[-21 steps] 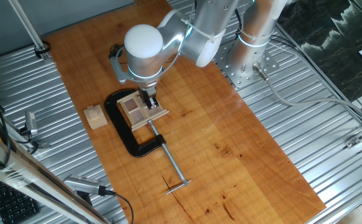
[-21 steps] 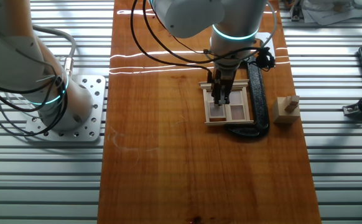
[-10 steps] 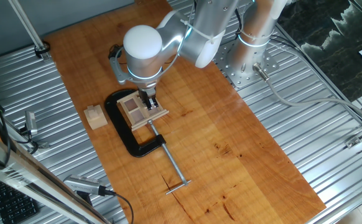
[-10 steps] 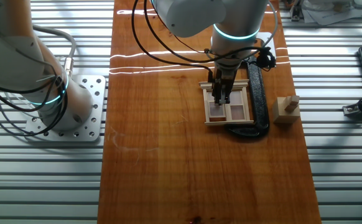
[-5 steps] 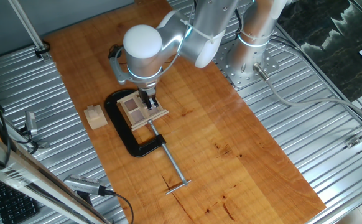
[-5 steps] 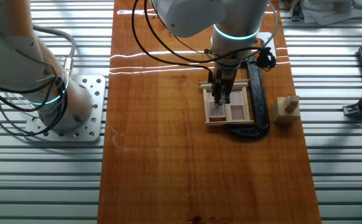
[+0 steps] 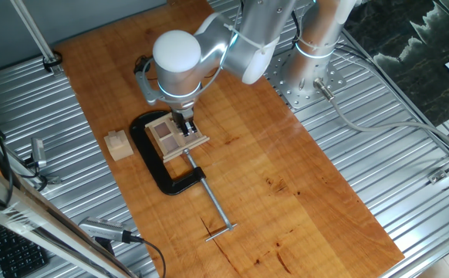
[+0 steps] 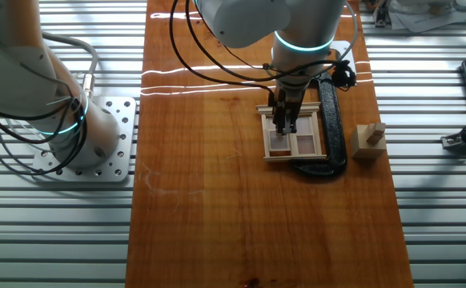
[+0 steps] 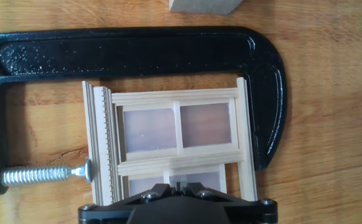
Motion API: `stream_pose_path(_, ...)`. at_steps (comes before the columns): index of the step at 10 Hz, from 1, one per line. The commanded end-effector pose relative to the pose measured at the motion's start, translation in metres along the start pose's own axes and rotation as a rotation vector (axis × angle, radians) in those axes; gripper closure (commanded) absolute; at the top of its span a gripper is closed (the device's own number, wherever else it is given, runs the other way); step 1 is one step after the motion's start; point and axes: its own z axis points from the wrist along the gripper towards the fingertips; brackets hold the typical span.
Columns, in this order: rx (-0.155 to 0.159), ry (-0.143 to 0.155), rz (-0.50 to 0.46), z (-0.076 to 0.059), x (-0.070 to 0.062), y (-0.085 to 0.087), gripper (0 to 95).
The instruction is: Open a sliding window
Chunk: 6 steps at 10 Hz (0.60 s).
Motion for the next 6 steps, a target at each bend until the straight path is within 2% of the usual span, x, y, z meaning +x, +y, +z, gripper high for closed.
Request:
stream_pose_path(1, 0.001, -0.003, -0.007, 0.0000, 0.0000, 0.0001, 95.0)
stream_pose_path(6, -0.001, -0.010, -0.023, -0.0002, -0.0001, 0.0001, 95.0)
